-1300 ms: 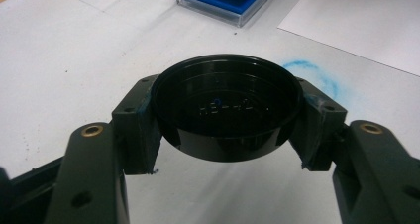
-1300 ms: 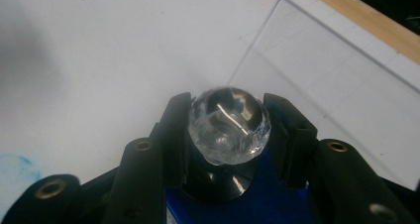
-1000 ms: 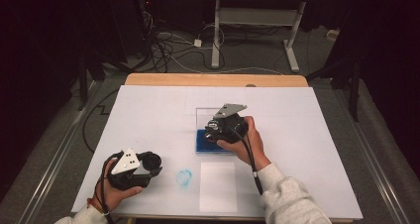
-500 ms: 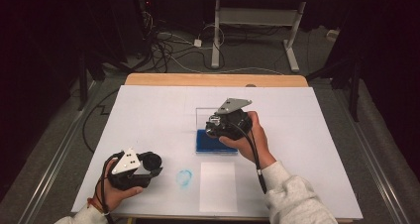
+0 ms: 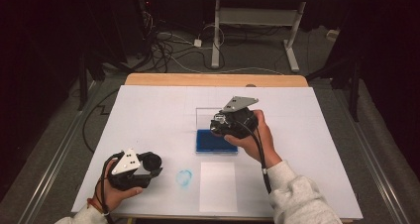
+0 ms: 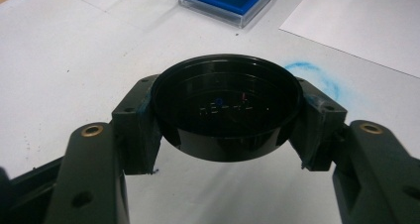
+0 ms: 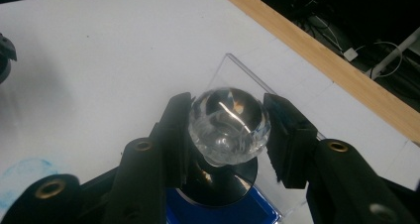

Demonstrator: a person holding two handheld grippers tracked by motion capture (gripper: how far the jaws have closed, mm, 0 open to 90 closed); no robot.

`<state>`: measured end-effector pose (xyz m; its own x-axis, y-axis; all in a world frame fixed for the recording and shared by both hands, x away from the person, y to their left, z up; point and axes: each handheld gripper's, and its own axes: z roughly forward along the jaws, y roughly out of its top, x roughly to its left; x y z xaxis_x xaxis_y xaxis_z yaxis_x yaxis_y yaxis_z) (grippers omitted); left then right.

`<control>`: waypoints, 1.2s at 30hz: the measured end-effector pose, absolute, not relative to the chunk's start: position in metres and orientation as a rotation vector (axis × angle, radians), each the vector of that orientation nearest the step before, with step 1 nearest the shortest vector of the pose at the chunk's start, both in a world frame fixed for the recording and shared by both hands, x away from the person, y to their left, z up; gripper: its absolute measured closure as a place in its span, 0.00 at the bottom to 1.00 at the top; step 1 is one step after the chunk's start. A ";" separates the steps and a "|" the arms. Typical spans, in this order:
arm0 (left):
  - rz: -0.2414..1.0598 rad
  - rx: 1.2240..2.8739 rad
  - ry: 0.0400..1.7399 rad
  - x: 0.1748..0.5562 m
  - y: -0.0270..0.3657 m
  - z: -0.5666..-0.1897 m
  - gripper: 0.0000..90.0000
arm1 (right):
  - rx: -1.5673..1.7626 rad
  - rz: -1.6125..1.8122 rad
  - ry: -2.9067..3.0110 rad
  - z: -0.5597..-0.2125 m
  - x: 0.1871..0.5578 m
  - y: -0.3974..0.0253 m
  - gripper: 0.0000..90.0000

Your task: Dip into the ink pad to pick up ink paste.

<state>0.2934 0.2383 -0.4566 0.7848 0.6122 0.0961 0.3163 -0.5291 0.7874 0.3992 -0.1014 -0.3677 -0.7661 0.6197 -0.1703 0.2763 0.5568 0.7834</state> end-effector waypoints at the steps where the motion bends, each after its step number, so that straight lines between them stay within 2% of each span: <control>1: 0.465 2.161 0.688 0.294 0.238 -0.457 0.41 | 0.729 1.078 2.364 -0.369 0.399 -0.102 0.63; 29: 0.446 2.164 0.687 0.294 0.239 -0.458 0.41 | 0.823 1.014 2.430 -0.427 0.409 -0.110 0.63; 36: 0.446 2.171 0.684 0.294 0.237 -0.458 0.41 | 0.807 1.024 2.422 -0.431 0.406 -0.112 0.63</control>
<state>0.2937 0.2372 -0.4582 0.7917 0.6048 0.0866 0.3227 -0.5343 0.7813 0.4055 -0.1124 -0.4311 -0.7586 0.6394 -0.1254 0.3554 0.5673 0.7428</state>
